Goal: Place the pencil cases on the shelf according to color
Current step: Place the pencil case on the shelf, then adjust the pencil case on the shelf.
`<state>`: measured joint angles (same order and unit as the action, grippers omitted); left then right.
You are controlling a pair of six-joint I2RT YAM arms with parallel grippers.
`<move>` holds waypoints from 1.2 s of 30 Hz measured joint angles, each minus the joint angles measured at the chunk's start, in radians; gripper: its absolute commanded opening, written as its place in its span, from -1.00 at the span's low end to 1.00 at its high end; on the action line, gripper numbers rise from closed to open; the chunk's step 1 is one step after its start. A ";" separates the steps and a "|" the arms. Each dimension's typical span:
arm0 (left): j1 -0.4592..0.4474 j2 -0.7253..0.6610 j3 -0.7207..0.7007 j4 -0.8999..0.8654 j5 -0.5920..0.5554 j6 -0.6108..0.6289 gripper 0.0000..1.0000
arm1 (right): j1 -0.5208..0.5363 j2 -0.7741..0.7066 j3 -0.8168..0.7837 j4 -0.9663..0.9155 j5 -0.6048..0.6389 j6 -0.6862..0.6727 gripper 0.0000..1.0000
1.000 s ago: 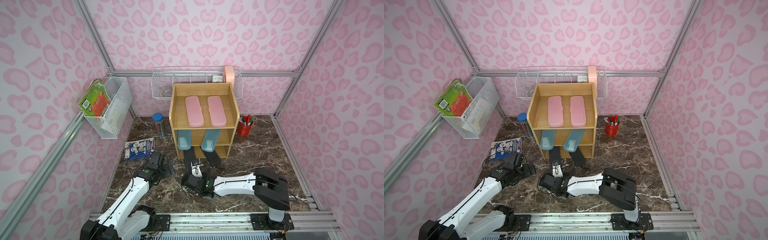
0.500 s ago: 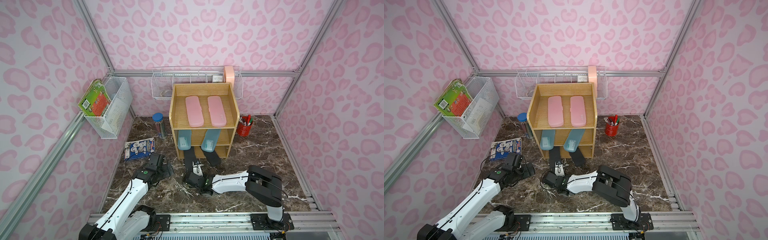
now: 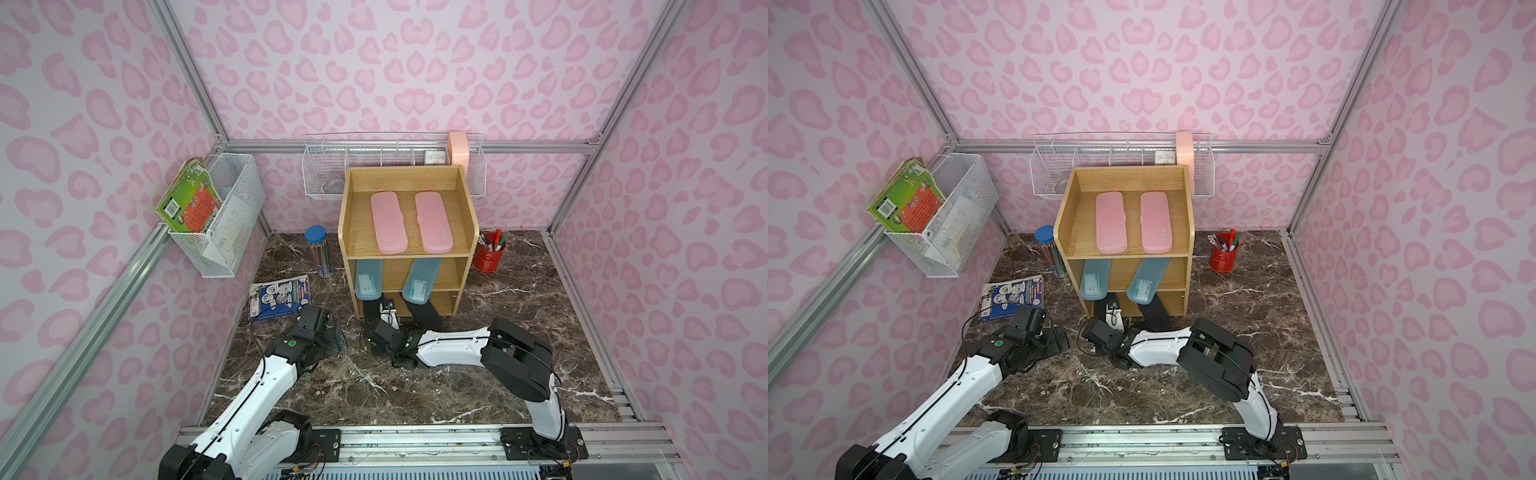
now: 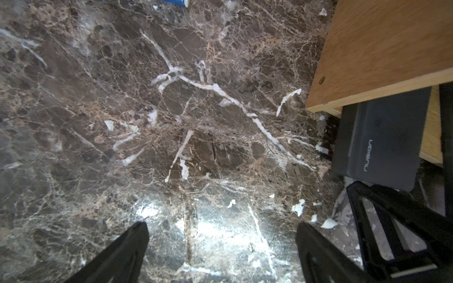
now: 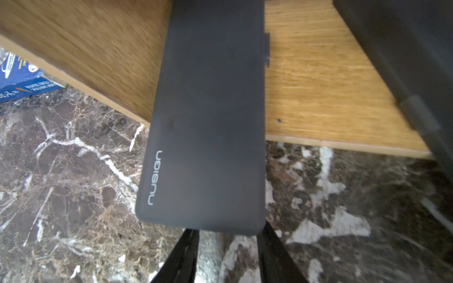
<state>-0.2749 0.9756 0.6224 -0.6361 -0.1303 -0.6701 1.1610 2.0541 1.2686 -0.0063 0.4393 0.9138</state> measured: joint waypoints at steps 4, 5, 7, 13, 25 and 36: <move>0.000 0.009 0.002 0.001 -0.003 0.000 0.97 | -0.003 0.010 0.016 0.017 0.001 -0.006 -0.16; 0.000 0.011 0.003 0.000 -0.003 0.000 0.97 | -0.003 0.011 0.018 0.022 0.002 -0.006 -0.17; 0.000 0.014 0.003 0.000 -0.003 0.000 0.97 | -0.005 0.014 0.020 0.036 0.002 -0.008 -0.17; 0.000 -0.004 0.003 -0.002 -0.003 -0.001 0.97 | 0.011 -0.006 0.017 0.045 0.021 -0.020 -0.16; 0.000 -0.011 0.055 -0.072 0.007 -0.008 0.97 | 0.134 -0.307 -0.306 0.004 0.130 0.055 -0.19; 0.000 0.013 0.054 -0.064 0.018 -0.015 0.97 | -0.023 -0.670 -0.753 0.012 0.077 0.103 -0.20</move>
<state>-0.2749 0.9882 0.6762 -0.6998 -0.1123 -0.6853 1.1378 1.3838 0.5156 0.0059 0.5167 1.0172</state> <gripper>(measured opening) 0.988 0.400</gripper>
